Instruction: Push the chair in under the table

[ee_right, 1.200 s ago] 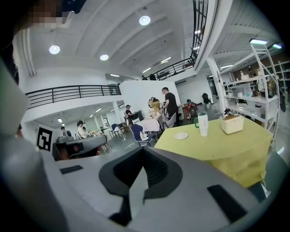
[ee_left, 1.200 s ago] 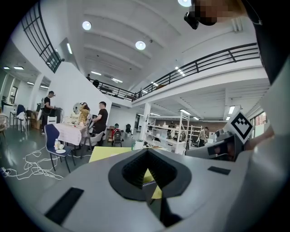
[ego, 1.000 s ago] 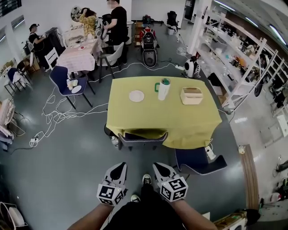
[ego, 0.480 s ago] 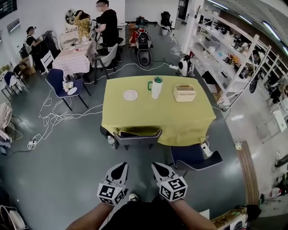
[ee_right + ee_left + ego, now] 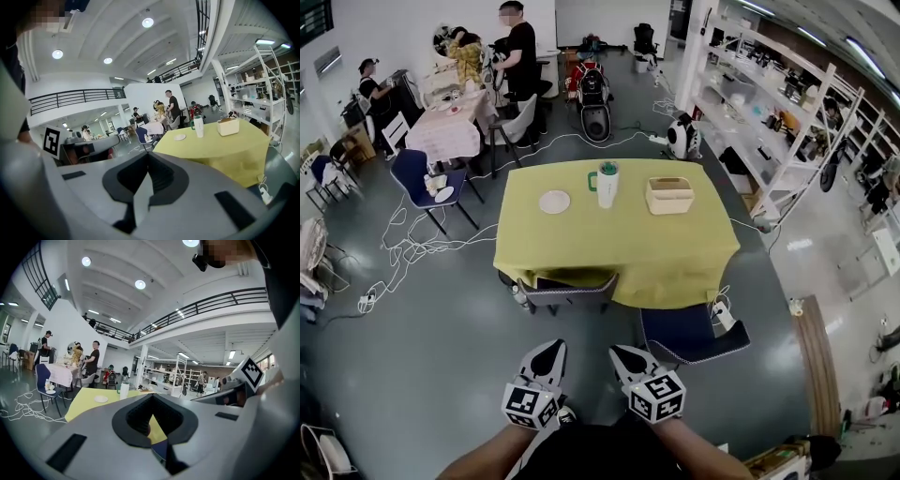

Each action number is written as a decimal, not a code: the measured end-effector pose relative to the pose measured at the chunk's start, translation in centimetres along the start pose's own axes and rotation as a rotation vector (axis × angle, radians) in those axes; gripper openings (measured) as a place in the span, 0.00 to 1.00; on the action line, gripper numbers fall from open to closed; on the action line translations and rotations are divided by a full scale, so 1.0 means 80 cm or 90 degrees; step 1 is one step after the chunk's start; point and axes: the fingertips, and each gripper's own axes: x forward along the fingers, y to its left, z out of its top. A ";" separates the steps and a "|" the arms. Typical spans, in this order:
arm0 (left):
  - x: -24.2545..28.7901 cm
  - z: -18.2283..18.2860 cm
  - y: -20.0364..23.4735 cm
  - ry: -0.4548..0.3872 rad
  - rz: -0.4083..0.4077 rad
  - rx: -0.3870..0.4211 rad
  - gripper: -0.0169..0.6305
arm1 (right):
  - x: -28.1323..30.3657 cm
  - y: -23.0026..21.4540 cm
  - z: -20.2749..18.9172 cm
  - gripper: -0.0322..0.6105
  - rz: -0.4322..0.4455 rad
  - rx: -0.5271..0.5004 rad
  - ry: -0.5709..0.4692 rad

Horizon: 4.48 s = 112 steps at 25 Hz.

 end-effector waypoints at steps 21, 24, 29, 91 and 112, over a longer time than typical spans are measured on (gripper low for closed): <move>0.086 -0.019 -0.174 0.007 0.074 0.014 0.04 | -0.117 -0.147 -0.004 0.07 0.079 -0.007 0.028; 0.082 -0.023 -0.180 0.014 0.059 0.012 0.04 | -0.120 -0.143 -0.007 0.07 0.070 -0.003 0.025; 0.074 -0.024 -0.174 0.010 0.030 0.013 0.04 | -0.114 -0.127 -0.012 0.07 0.052 0.003 0.023; 0.361 -0.048 -0.479 0.028 0.121 0.009 0.04 | -0.331 -0.535 0.047 0.07 0.097 -0.030 0.058; 0.376 -0.154 -0.431 0.238 0.023 0.046 0.04 | -0.312 -0.582 -0.039 0.07 -0.007 -0.097 0.204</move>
